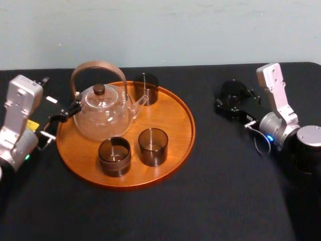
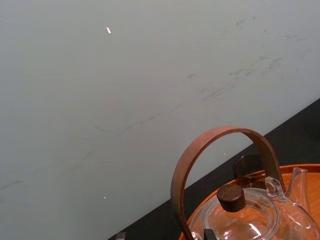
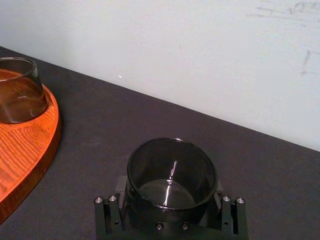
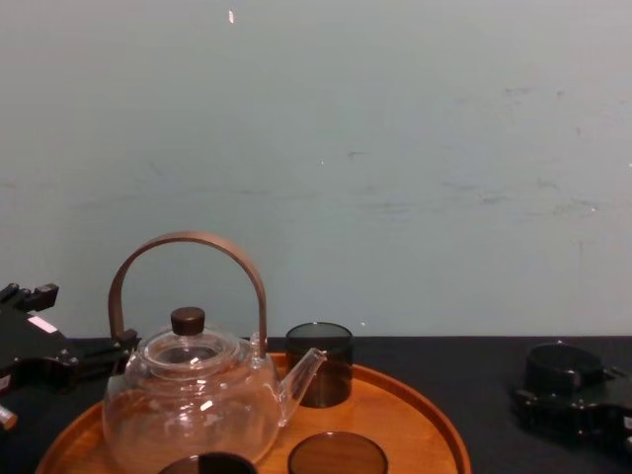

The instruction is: Pick up the glass from the table and place it on the tray.

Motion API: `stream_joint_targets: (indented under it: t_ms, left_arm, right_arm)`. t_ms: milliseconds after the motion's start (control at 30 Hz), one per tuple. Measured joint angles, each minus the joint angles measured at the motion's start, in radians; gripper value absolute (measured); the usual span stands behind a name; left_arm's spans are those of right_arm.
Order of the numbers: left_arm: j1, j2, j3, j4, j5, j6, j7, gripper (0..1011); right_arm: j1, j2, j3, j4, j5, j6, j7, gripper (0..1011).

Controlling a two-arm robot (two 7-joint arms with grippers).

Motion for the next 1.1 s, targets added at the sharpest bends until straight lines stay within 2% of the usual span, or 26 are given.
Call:
stream_joint_targets:
  t_ms: [167,467,633,967,1100]
  left_arm:
    - [0.0,0.0,0.0,0.0,0.0,0.0,0.0,1010]
    - [0.0,0.0,0.0,0.0,0.0,0.0,0.0,1010]
    - [0.0,0.0,0.0,0.0,0.0,0.0,0.0,1009]
    - [0.0,0.0,0.0,0.0,0.0,0.0,0.0,1009]
    - [0.0,0.0,0.0,0.0,0.0,0.0,0.0,1010]
  right_arm:
    - [0.017,-0.008,0.0,0.029,-0.006,-0.011,0.001,1002]
    - [0.014,-0.006,0.0,0.023,-0.005,-0.009,0.001,1002]
    - [0.012,-0.005,0.001,0.02,-0.004,-0.008,0.001,920]
    - [0.009,-0.004,0.002,0.015,-0.003,-0.007,0.004,917]
    - [-0.005,0.001,0.003,-0.01,0.002,-0.001,0.02,916]
